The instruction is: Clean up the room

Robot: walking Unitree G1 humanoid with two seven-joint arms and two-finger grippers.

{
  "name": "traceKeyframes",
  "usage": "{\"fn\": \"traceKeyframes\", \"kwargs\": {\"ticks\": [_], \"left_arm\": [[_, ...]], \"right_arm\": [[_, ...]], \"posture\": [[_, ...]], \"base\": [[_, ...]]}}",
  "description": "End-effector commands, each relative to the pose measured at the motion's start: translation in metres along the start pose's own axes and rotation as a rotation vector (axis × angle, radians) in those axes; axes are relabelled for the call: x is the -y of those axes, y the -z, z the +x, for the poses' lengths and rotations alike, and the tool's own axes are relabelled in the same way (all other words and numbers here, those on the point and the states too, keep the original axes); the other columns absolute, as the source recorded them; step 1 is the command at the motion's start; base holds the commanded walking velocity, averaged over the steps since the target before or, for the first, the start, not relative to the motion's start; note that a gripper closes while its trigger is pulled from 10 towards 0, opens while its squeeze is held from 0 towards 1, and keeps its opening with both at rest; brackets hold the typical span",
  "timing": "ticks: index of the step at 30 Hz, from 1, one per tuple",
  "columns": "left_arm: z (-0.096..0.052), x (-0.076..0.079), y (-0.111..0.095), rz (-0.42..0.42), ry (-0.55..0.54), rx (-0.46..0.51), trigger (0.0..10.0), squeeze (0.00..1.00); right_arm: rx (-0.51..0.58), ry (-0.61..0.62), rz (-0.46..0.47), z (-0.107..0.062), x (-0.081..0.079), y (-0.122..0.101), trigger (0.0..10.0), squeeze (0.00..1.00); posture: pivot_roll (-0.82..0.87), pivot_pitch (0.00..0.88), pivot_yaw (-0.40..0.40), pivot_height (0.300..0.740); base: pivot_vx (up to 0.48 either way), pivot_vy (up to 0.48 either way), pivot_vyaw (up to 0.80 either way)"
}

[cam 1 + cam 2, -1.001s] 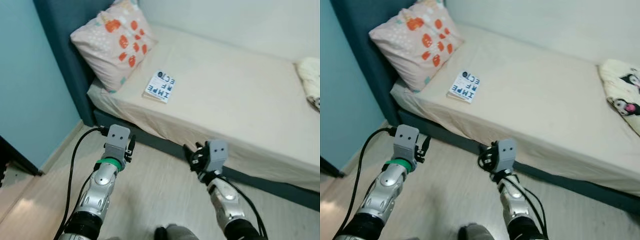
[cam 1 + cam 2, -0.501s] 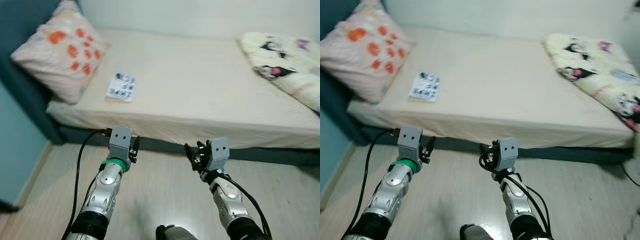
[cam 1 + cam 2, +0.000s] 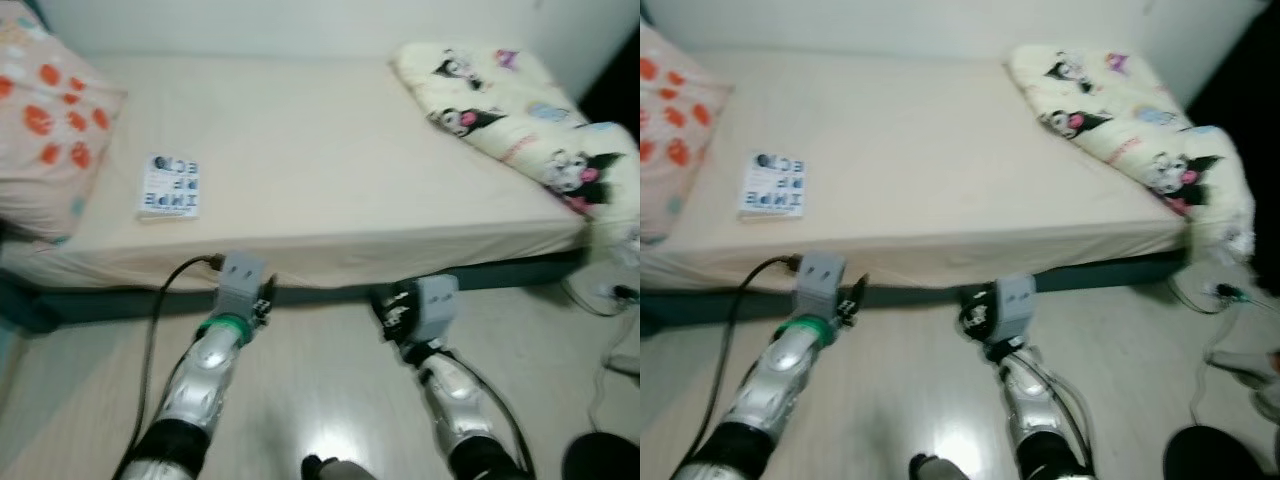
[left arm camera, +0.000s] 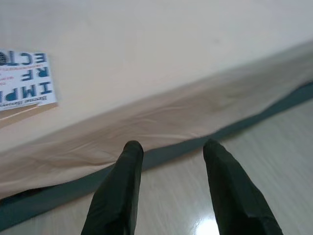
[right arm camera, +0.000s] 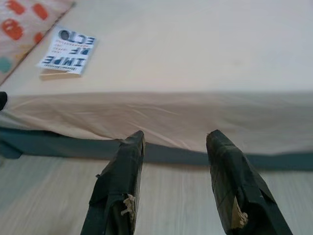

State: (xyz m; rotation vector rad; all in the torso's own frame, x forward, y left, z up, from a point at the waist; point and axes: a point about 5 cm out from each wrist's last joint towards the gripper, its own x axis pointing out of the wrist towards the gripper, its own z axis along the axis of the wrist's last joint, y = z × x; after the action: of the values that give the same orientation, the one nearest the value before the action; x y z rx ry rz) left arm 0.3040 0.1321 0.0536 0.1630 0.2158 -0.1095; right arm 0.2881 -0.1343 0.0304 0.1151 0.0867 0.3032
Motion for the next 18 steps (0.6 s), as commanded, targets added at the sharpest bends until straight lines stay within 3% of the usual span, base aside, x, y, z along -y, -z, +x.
{"fn": "traceKeyframes", "kwargs": {"ticks": [1, 8, 13, 18], "left_arm": [[0.0, 0.009, 0.002, 0.006, 0.028, -0.008, 10.0, 0.0], [0.0, 0.009, 0.005, 0.028, 0.028, -0.013, 10.0, 0.0], [-0.004, 0.002, 0.018, 0.125, 0.03, -0.031, 10.0, 0.0], [-0.005, 0.001, 0.019, 0.135, 0.033, -0.032, 10.0, 0.0]], "right_arm": [[-0.018, 0.016, -0.001, -0.005, 0.005, 0.004, 10.0, 0.0], [-0.028, 0.017, -0.002, -0.007, 0.006, 0.007, 10.0, 0.0], [-0.048, 0.021, -0.013, -0.01, 0.007, 0.011, 10.0, 0.0], [-0.056, 0.024, -0.017, -0.011, 0.008, 0.013, 10.0, 0.0]], "posture": [[0.01, 0.0, 0.009, 0.74], [0.01, 0.0, 0.008, 0.74], [0.01, 0.0, 0.01, 0.74], [0.01, 0.0, 0.011, 0.74]], "base": [[0.0, 0.0, -0.75], [0.0, 0.0, -0.75], [0.0, 0.0, -0.75], [0.0, 0.0, -0.75]]}}
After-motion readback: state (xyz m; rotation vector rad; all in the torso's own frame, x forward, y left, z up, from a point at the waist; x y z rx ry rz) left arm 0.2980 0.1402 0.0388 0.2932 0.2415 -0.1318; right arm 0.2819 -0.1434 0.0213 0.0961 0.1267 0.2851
